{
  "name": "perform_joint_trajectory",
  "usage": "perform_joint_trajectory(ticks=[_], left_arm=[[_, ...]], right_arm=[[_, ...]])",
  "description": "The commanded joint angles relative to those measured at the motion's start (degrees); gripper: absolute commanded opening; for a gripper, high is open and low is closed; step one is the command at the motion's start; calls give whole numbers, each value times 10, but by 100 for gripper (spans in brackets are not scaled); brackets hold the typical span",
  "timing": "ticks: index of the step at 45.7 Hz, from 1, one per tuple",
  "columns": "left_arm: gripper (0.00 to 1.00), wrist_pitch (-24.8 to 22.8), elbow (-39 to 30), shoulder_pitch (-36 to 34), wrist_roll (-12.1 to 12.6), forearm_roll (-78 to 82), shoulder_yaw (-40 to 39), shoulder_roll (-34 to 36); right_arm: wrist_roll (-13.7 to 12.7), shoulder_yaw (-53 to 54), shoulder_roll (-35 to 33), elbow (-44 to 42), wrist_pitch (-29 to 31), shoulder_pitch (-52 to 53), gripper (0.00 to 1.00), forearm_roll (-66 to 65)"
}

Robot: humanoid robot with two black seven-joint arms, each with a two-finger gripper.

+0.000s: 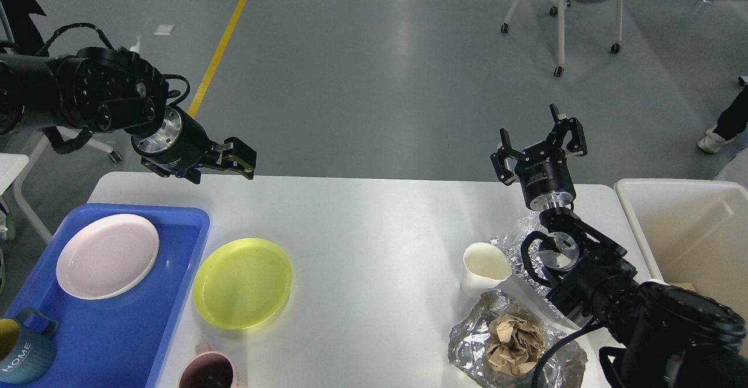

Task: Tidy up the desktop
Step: 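Swing the left gripper back down toward the blue tray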

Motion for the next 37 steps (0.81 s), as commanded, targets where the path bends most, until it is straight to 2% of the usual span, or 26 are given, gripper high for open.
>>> perform_joint_trajectory(ticks=[1,23,30,37], left_arm=[[98,0,0,8,0,0,-1,-6],[98,0,0,13,0,0,-4,-4],[98,-27,-22,13,-6,0,-11,-5],[98,-29,-22,14,-6,-2,-12,-3]], right_arm=[[0,0,0,0,0,0,100,0],[0,0,0,0,0,0,100,0],[0,0,0,0,0,0,100,0],[0,0,0,0,0,0,100,0]])
